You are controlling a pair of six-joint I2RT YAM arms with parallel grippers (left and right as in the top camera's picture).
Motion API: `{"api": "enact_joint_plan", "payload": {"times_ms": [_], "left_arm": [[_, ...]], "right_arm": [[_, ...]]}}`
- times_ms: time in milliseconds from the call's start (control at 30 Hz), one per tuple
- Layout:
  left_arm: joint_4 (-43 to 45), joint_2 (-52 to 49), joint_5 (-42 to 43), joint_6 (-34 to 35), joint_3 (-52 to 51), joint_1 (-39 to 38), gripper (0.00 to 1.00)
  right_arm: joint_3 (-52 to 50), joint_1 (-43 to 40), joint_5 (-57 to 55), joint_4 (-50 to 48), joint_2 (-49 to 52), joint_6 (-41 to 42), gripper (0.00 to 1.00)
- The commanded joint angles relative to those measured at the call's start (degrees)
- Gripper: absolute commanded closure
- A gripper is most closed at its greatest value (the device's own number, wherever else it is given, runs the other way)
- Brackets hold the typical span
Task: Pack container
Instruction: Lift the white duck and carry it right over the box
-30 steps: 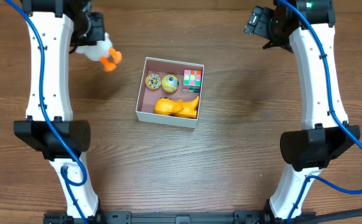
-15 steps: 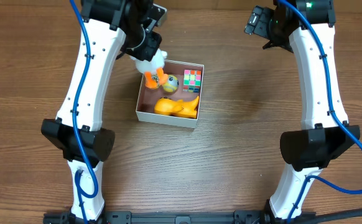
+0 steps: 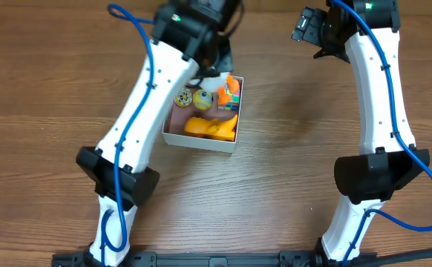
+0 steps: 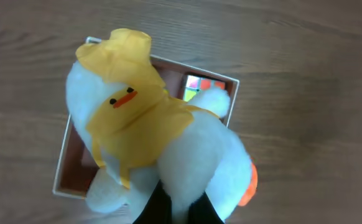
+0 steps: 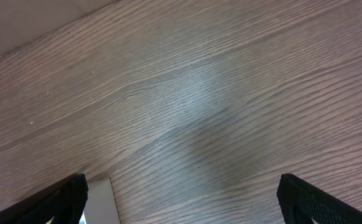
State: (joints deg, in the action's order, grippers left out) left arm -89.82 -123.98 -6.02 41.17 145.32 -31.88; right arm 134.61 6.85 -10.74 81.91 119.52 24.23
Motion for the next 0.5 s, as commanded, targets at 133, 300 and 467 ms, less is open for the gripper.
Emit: {"api": "enact_joint_plan", "payload": {"times_ms": [133,300,467], "left_arm": [[0.5,1.5,-16.0,28.8,-13.9,-4.8,0.96],[7.6,1.5,-16.4,30.8,-24.2,-4.0,0.96],[14.3,1.5,-14.2,30.6,-27.7,-4.0,0.96]], "right_arm": [[0.7,0.2,-0.3,-0.2,-0.5,0.5,0.0],[0.7,0.2,-0.3,-0.2,-0.5,0.5,0.0],[0.7,0.2,-0.3,-0.2,-0.5,0.5,0.0]]}}
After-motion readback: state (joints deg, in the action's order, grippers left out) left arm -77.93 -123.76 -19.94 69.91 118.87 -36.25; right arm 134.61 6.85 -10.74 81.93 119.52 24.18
